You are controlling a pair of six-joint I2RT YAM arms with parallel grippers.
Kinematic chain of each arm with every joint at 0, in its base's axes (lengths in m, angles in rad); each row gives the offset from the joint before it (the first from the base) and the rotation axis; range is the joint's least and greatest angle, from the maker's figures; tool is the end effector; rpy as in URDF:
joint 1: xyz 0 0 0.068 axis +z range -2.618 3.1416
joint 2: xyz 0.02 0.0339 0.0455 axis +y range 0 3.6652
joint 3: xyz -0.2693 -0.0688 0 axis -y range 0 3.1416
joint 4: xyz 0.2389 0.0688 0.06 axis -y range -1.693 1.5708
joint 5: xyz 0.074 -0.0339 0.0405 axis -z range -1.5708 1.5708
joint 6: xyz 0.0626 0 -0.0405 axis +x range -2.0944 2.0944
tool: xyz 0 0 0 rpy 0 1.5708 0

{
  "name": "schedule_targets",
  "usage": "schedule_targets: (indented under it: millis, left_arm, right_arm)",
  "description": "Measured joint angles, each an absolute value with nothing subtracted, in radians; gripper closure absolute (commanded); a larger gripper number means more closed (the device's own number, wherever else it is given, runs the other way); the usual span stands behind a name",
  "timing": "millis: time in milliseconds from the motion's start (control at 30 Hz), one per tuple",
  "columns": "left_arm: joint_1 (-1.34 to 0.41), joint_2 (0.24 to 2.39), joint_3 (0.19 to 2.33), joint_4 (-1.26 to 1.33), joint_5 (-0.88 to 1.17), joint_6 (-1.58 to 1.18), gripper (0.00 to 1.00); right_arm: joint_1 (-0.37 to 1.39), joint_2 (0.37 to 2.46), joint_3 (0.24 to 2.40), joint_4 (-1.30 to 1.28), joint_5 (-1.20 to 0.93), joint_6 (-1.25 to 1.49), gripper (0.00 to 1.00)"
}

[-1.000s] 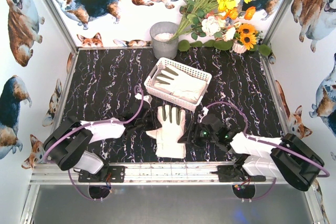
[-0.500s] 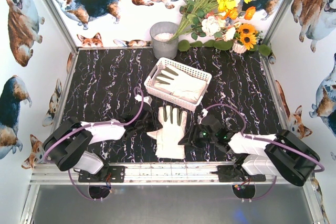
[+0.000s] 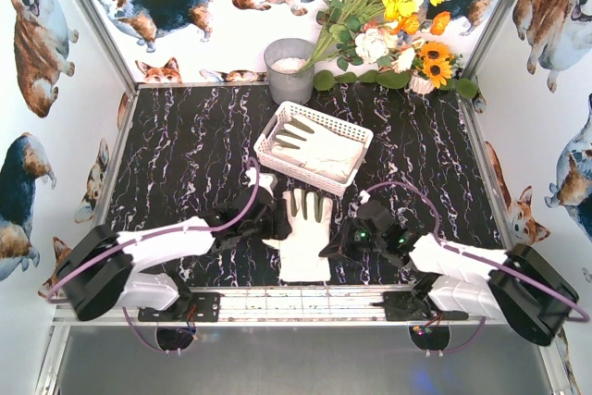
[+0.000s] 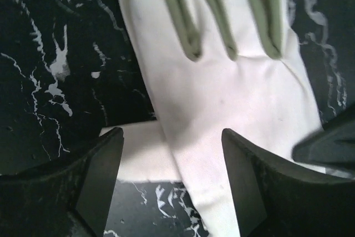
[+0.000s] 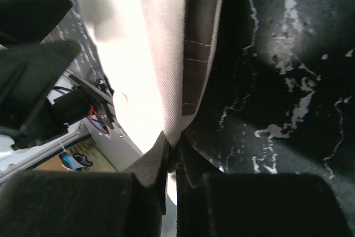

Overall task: Put the gloves into the storage basket
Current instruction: Pick up the glove from the center of the board, then place the glove in the bin.

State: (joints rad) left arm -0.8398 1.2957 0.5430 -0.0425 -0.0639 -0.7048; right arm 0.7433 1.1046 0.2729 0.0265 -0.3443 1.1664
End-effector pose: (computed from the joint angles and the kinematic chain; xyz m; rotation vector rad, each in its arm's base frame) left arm 0.1751 -0.1892 0.1557 0.1342 2.4633 -0.6466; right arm 0.1303 0.1484 0.1221 0.3862 2.7081 1.1710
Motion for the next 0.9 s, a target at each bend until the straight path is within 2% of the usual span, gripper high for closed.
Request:
schedule_targets:
  millis: [33,133,267,433,667,900]
  left_arm:
    - [-0.865,1.271,0.559,-0.071,-0.093,-0.678,0.19]
    - [-0.941,1.201,0.592,-0.121,-0.172,-0.603,0.13]
    - [-1.063,1.123,0.591,-0.146,-0.267,-0.516,0.09]
    - [-1.278,1.065,0.58,-0.139,-0.4,-0.424,0.08]
    - [-1.504,1.189,0.596,-0.122,-0.54,-0.328,0.07]
    - [-1.53,1.333,0.614,-0.064,-0.585,-0.26,0.05]
  right_arm:
    - [0.743,1.083,0.287,-0.004,-0.34,1.172,1.0]
    - [0.741,1.03,0.325,-0.089,-0.331,1.185,1.0]
    - [0.722,0.993,0.375,-0.205,-0.336,1.203,1.0]
    - [0.677,0.988,0.399,-0.293,-0.36,1.215,1.0]
    - [0.636,1.015,0.439,-0.344,-0.403,1.232,1.0]
    - [0.615,1.043,0.466,-0.344,-0.449,1.24,1.0]
